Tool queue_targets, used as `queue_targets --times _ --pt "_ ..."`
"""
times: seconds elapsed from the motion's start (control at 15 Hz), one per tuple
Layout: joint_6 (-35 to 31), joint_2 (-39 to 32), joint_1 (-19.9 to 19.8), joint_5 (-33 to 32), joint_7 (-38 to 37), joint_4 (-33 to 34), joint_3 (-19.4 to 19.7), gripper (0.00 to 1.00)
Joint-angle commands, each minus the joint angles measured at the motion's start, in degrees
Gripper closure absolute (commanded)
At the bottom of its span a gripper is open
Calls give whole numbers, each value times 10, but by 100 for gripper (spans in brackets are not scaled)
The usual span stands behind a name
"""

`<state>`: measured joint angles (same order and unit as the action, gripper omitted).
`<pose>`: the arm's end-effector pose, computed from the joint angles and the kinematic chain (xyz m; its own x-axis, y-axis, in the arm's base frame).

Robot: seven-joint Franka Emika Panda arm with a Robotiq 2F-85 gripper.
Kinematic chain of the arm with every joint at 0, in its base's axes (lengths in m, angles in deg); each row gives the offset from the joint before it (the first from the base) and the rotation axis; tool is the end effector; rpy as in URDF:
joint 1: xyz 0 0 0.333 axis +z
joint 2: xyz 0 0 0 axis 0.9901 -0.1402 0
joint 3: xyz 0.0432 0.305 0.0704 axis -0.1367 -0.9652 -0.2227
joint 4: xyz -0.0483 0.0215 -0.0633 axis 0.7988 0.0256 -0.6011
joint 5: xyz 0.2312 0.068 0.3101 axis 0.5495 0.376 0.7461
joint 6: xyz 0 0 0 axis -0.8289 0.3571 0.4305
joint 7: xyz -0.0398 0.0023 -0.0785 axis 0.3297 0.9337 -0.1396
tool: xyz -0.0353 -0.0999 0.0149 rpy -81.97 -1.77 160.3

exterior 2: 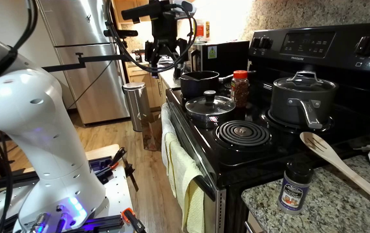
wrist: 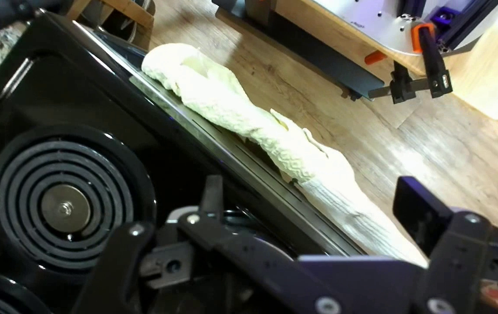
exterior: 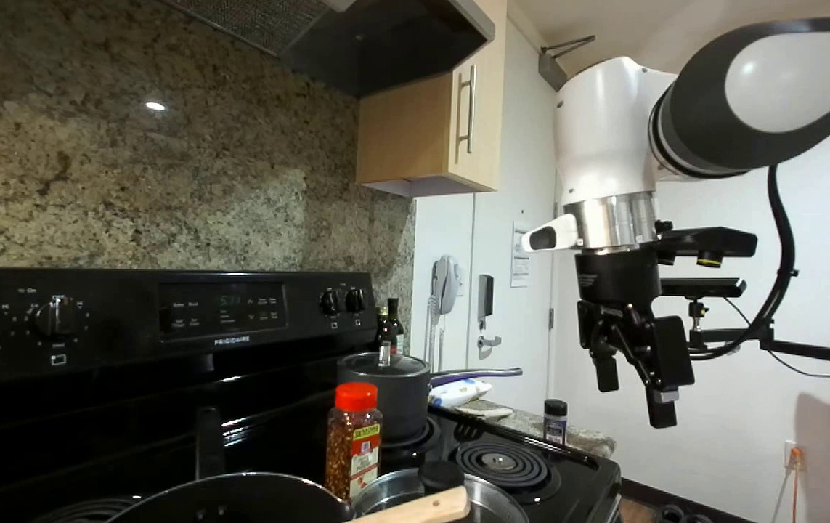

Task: Take the spoon out of the left black pot and put it on the stove

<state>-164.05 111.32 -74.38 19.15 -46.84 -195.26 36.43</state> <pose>0.3485 0.0488 0.4800 0.8604 0.4771 -0.1792 0.4914 -0.8698 0.0440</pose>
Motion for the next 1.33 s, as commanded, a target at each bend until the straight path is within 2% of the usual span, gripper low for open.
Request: queue_targets --times 0.0,0.27,0.47,0.87,1.27 --pt "14 -75 26 -20 -2 49 -32 0" --pt "38 -142 40 -27 -28 109 -71 0" --pt "43 -201 45 -22 -74 156 -100 0" --pt "49 -307 58 -32 -155 240 -136 0" --pt "32 -390 83 -75 -307 312 -152 0"
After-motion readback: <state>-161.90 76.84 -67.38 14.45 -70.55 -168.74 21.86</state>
